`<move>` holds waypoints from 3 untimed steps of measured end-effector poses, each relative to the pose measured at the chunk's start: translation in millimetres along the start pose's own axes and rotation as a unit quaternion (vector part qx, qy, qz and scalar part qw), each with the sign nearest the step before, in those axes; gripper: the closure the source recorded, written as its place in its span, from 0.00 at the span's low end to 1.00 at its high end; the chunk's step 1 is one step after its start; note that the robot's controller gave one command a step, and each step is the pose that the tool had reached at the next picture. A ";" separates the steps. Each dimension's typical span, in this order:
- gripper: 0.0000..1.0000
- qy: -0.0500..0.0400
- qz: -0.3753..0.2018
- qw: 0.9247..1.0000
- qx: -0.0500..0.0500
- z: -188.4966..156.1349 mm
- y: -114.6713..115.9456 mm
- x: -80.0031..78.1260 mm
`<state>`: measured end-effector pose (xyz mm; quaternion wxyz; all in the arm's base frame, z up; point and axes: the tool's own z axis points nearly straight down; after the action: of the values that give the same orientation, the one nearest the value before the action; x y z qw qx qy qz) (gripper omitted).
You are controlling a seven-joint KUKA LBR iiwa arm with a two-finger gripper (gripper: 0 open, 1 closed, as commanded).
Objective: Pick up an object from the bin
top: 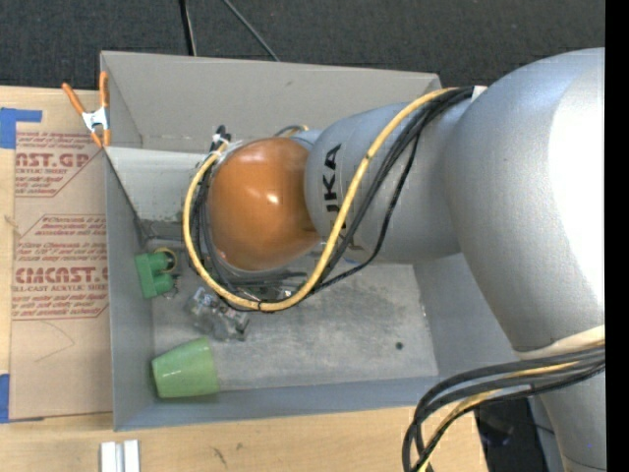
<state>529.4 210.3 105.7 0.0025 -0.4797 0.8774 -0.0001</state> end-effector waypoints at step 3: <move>1.00 -0.008 -0.127 0.992 0.006 31.5 46.6 3.6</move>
Offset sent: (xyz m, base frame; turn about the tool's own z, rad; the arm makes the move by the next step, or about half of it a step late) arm 0.0000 0.0000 0.0000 0.0000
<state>488.4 232.5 74.0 0.0128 -0.5874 0.8092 -0.0019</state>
